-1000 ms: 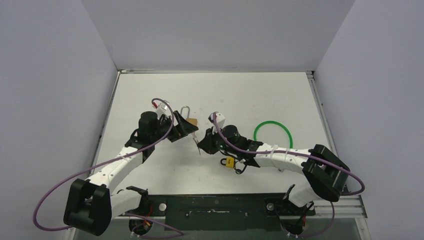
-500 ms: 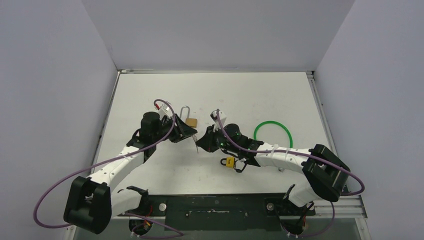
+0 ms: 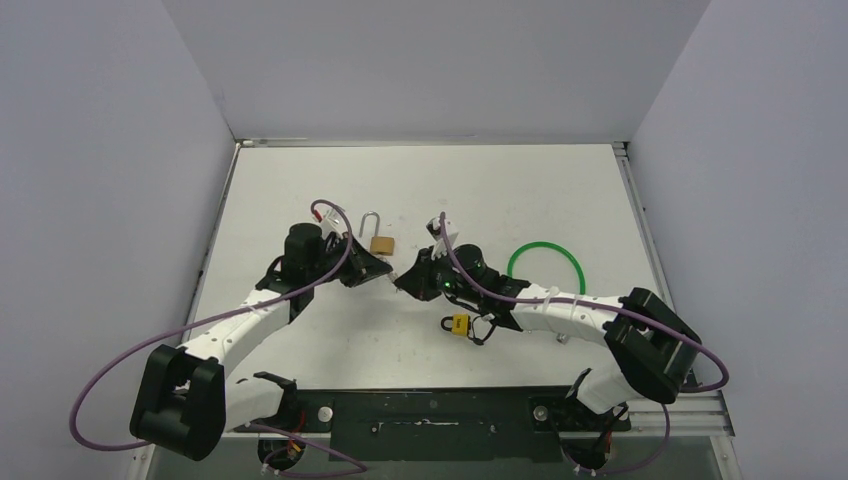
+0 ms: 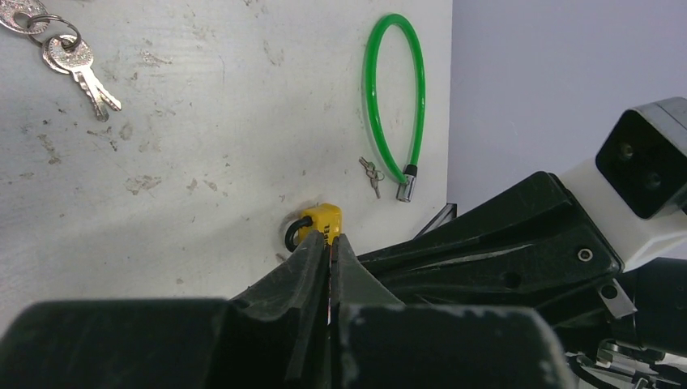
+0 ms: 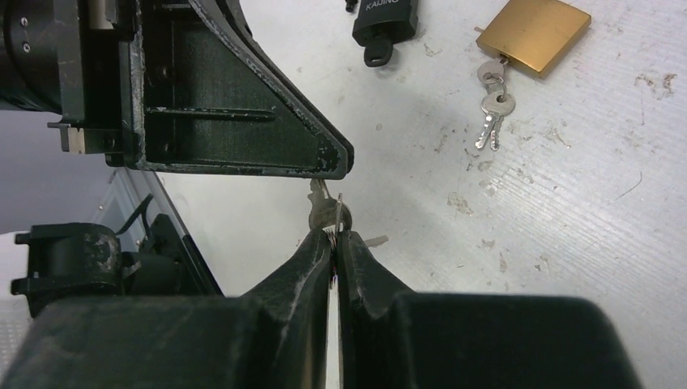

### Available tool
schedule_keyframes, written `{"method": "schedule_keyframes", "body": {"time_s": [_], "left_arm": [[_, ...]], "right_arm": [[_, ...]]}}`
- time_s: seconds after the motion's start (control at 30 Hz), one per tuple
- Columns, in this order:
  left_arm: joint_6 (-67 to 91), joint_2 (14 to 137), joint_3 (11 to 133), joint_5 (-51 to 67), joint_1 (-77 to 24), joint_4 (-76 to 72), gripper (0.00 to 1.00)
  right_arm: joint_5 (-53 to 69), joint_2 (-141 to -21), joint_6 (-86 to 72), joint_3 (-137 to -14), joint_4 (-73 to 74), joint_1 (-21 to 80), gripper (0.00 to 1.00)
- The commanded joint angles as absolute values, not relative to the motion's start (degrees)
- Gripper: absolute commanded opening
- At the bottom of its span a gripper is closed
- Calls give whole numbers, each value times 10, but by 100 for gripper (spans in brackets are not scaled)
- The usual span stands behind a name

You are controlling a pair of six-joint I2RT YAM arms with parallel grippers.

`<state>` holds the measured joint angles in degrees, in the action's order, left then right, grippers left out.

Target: Unlock with the key

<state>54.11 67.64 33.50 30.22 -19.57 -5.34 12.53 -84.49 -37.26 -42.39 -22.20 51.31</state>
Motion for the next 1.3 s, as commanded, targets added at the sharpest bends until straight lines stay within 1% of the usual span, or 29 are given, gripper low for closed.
{"method": "schedule_keyframes", "body": {"time_s": [0.0,0.03,0.07,0.13,0.17,0.2,0.23,0.3,0.37,0.53,0.73,0.8,0.9,1.07,1.17,1.2,1.27], "left_arm": [[517,672,373,323,-186,-65,0],[505,669,379,324,-186,-64,0],[491,666,386,324,-186,-63,0],[468,661,394,327,-186,-62,0],[455,658,399,330,-187,-63,0],[442,656,403,336,-186,-65,0],[428,653,408,342,-186,-65,0],[403,644,416,364,-188,-76,0],[380,629,419,387,-189,-96,0],[331,581,432,421,-194,-135,0],[322,563,451,456,-200,-153,0],[324,561,455,464,-205,-157,0],[324,558,462,466,-213,-157,0],[329,555,468,465,-220,-158,0],[331,554,470,464,-224,-160,0],[333,554,470,465,-225,-162,0],[337,553,469,466,-227,-166,0]], "right_arm": [[141,-812,-389,-421,-260,497,16],[148,-809,-389,-420,-260,494,31],[154,-806,-389,-420,-260,491,43],[162,-793,-389,-414,-266,486,60],[164,-784,-389,-409,-274,485,67],[168,-775,-390,-404,-282,482,72],[172,-767,-393,-400,-291,479,74],[184,-750,-398,-391,-317,472,77],[203,-737,-405,-384,-345,465,78],[230,-723,-421,-391,-396,458,76],[234,-719,-440,-404,-438,459,67],[246,-722,-440,-411,-446,459,62],[266,-727,-444,-417,-468,460,49],[283,-729,-445,-417,-483,465,37],[291,-729,-445,-414,-486,465,23],[293,-729,-445,-413,-486,465,20],[294,-729,-445,-409,-488,465,20]]}}
